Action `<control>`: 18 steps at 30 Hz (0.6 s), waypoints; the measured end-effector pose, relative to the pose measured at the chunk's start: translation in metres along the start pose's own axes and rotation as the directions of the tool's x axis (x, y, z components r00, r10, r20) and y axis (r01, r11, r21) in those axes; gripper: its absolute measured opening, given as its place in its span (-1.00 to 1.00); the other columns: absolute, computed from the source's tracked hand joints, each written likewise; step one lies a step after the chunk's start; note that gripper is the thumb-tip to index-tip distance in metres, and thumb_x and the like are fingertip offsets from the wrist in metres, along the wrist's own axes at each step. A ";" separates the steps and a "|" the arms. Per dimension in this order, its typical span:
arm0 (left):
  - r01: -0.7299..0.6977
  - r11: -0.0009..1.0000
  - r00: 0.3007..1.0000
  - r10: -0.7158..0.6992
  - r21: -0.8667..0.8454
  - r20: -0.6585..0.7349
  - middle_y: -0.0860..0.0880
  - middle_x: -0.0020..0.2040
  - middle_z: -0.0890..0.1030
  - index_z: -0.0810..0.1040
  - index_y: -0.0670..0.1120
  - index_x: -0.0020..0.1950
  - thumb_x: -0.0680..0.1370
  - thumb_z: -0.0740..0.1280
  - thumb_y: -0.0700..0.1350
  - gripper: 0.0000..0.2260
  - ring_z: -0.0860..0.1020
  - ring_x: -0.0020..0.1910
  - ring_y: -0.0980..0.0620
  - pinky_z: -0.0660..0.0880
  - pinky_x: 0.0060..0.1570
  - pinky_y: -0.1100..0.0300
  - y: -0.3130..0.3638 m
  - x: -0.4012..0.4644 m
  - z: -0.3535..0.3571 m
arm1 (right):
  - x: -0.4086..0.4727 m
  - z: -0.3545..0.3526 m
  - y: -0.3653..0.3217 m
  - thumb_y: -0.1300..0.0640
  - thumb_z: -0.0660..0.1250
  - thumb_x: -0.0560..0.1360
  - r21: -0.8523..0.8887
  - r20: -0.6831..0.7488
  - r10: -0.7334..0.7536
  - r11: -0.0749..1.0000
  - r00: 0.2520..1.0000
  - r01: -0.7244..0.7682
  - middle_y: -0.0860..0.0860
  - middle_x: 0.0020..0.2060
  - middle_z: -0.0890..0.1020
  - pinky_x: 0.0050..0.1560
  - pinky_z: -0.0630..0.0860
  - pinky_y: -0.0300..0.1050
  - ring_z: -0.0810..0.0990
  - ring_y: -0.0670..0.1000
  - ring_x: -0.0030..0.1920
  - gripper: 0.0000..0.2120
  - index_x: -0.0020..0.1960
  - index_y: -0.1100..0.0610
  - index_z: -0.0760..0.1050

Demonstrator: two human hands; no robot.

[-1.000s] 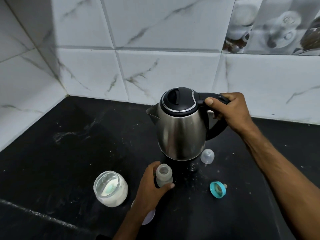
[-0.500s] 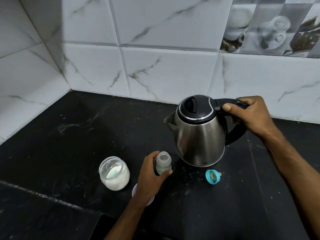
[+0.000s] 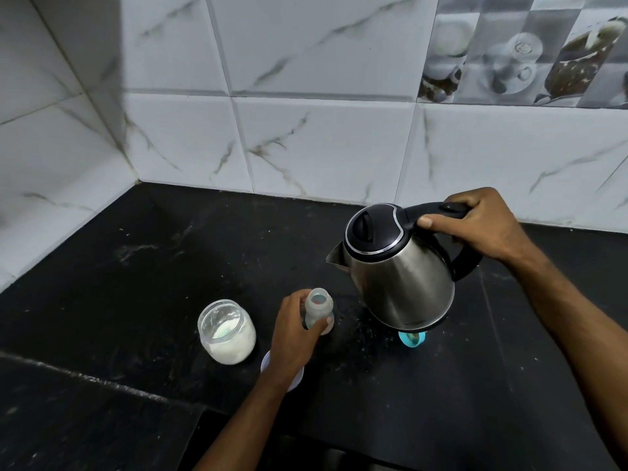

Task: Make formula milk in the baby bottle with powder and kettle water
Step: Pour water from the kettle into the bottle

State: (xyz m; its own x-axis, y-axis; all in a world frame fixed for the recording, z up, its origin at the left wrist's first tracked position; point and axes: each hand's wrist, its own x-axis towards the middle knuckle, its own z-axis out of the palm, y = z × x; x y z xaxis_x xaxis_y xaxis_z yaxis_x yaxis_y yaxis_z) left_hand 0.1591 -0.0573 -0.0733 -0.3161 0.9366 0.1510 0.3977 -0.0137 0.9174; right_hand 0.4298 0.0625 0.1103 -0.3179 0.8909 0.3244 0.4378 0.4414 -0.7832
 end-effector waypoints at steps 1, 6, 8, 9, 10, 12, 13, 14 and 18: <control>0.004 1.000 1.000 -0.004 -0.001 0.000 0.03 0.16 0.56 0.51 -0.04 0.22 0.43 0.54 -0.18 -0.60 0.57 0.15 0.08 0.56 0.16 -0.01 0.000 0.001 0.000 | 0.000 0.000 -0.001 -0.32 0.51 0.19 -0.015 0.010 0.002 1.000 1.000 -0.002 0.02 -0.54 0.26 -0.37 0.18 -0.13 0.26 -0.01 -0.44 -0.27 -0.43 0.31 0.27; 0.014 1.000 1.000 -0.014 0.005 0.003 0.01 0.14 0.59 0.52 -0.01 0.16 0.44 0.54 -0.14 -0.65 0.60 0.11 0.05 0.57 0.12 -0.04 0.001 0.003 -0.002 | 0.003 0.002 -0.011 -0.35 0.52 0.18 -0.053 0.040 0.003 0.999 0.999 -0.001 -0.14 -0.60 0.22 -0.48 0.16 -0.23 0.20 -0.11 -0.50 -0.38 -0.52 0.07 0.24; 0.013 1.000 1.000 -0.013 0.009 0.004 0.00 0.13 0.60 0.51 0.02 0.14 0.43 0.54 -0.15 -0.65 0.61 0.10 0.04 0.57 0.11 -0.05 0.001 0.004 -0.002 | 0.006 0.003 -0.014 -0.35 0.53 0.19 -0.075 0.058 -0.010 0.997 0.998 0.014 -0.13 -0.62 0.25 -0.50 0.15 -0.31 0.20 -0.15 -0.53 -0.42 -0.53 0.03 0.28; 0.018 1.000 1.000 -0.018 0.009 0.008 -0.01 0.13 0.60 0.51 0.01 0.14 0.42 0.55 -0.15 -0.64 0.61 0.09 0.03 0.57 0.11 -0.05 0.000 0.004 -0.002 | 0.007 0.004 -0.014 -0.35 0.52 0.19 -0.091 0.066 -0.013 0.996 0.998 0.019 -0.13 -0.62 0.27 -0.51 0.16 -0.33 0.22 -0.15 -0.55 -0.44 -0.53 0.02 0.31; 0.026 1.000 1.000 -0.026 0.012 0.015 -0.02 0.13 0.60 0.51 0.00 0.15 0.42 0.55 -0.15 -0.64 0.61 0.09 0.02 0.57 0.11 -0.06 0.000 0.005 -0.002 | 0.009 0.004 -0.015 -0.36 0.51 0.19 -0.109 0.073 -0.017 0.994 0.997 0.025 -0.12 -0.63 0.30 -0.51 0.17 -0.34 0.24 -0.14 -0.55 -0.48 -0.53 0.00 0.35; 0.037 0.999 0.999 -0.037 0.028 0.028 -0.03 0.14 0.60 0.52 -0.04 0.17 0.42 0.55 -0.13 -0.62 0.61 0.09 0.02 0.57 0.12 -0.07 -0.001 0.007 -0.003 | 0.011 0.006 -0.015 -0.37 0.49 0.18 -0.137 0.090 -0.021 0.990 0.996 0.034 -0.12 -0.63 0.34 -0.51 0.19 -0.35 0.27 -0.15 -0.56 -0.53 -0.53 -0.04 0.41; 0.036 0.999 0.999 -0.038 0.037 0.033 -0.02 0.13 0.60 0.52 -0.04 0.17 0.42 0.55 -0.11 -0.62 0.61 0.09 0.03 0.57 0.12 -0.06 -0.001 0.007 -0.004 | 0.012 0.007 -0.015 -0.38 0.50 0.18 -0.146 0.095 -0.020 0.989 0.995 0.034 -0.12 -0.63 0.35 -0.50 0.19 -0.36 0.28 -0.15 -0.56 -0.54 -0.52 -0.05 0.43; 0.035 0.998 0.999 -0.036 0.043 0.038 -0.02 0.13 0.60 0.52 -0.04 0.17 0.42 0.55 -0.10 -0.62 0.61 0.08 0.03 0.57 0.12 -0.06 0.000 0.008 -0.004 | 0.013 0.008 -0.015 -0.38 0.51 0.18 -0.154 0.098 -0.020 0.988 0.995 0.035 -0.12 -0.63 0.35 -0.50 0.19 -0.37 0.29 -0.15 -0.56 -0.54 -0.52 -0.05 0.44; 0.034 0.998 0.998 -0.036 0.053 0.051 -0.01 0.12 0.60 0.52 -0.04 0.16 0.43 0.55 -0.09 -0.64 0.60 0.09 0.02 0.56 0.13 -0.09 0.000 0.009 -0.006 | 0.015 0.010 -0.014 -0.40 0.49 0.18 -0.182 0.119 -0.021 0.982 0.993 0.043 -0.11 -0.63 0.36 -0.50 0.19 -0.37 0.29 -0.14 -0.56 -0.54 -0.51 -0.05 0.44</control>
State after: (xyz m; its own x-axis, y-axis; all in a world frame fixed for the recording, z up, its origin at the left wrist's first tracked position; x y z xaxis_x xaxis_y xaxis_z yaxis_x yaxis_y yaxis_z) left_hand 0.1512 -0.0507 -0.0698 -0.2858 0.9532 0.0984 0.4317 0.0364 0.9013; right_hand 0.4102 0.0683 0.1208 -0.4249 0.8623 0.2755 0.5693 0.4911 -0.6594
